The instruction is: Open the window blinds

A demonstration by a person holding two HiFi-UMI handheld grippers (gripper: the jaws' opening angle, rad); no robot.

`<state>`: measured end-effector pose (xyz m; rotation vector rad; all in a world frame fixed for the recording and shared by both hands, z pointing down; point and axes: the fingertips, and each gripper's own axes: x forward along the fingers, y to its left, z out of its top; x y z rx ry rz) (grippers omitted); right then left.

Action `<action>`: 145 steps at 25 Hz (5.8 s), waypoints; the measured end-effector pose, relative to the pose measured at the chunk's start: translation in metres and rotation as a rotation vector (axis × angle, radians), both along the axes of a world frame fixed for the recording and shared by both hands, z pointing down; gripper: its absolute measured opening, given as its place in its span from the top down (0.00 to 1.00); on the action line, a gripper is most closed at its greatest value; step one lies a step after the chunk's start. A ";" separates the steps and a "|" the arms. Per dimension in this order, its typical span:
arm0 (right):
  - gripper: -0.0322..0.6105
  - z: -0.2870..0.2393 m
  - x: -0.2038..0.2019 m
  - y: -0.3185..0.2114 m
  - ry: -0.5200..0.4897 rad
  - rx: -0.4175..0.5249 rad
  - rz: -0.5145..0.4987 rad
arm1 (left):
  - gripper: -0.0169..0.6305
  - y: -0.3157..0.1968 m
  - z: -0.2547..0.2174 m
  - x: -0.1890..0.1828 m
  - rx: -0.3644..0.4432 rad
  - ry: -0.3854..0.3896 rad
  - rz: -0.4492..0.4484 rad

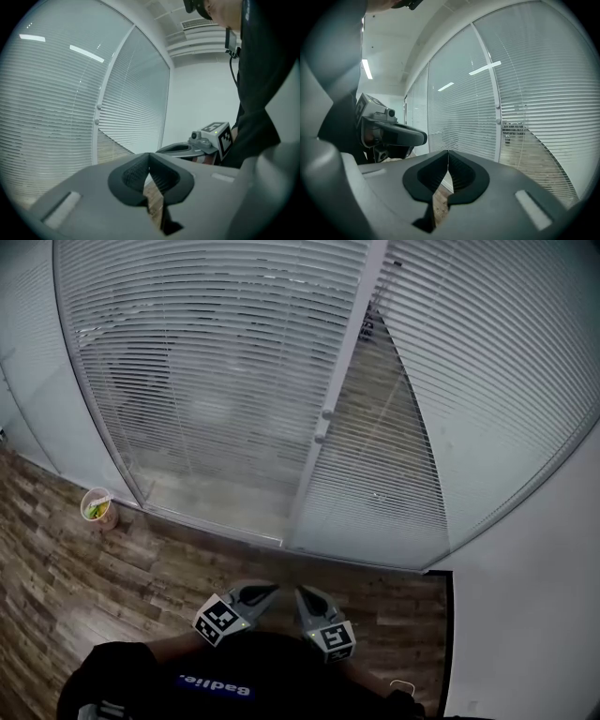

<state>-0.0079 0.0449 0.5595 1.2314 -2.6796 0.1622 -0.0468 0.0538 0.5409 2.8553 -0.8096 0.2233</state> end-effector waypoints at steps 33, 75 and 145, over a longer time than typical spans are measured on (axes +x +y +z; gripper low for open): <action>0.94 0.021 0.073 -0.025 -0.053 -0.090 0.019 | 0.97 -0.020 0.005 0.072 0.008 -0.074 0.010; 0.94 0.007 0.064 -0.214 0.029 -0.091 0.081 | 0.97 -0.281 -0.093 0.035 0.456 -0.136 -0.096; 0.95 0.021 0.123 -0.201 0.138 -0.187 0.193 | 0.78 -0.400 -0.129 0.063 0.743 -0.318 -0.504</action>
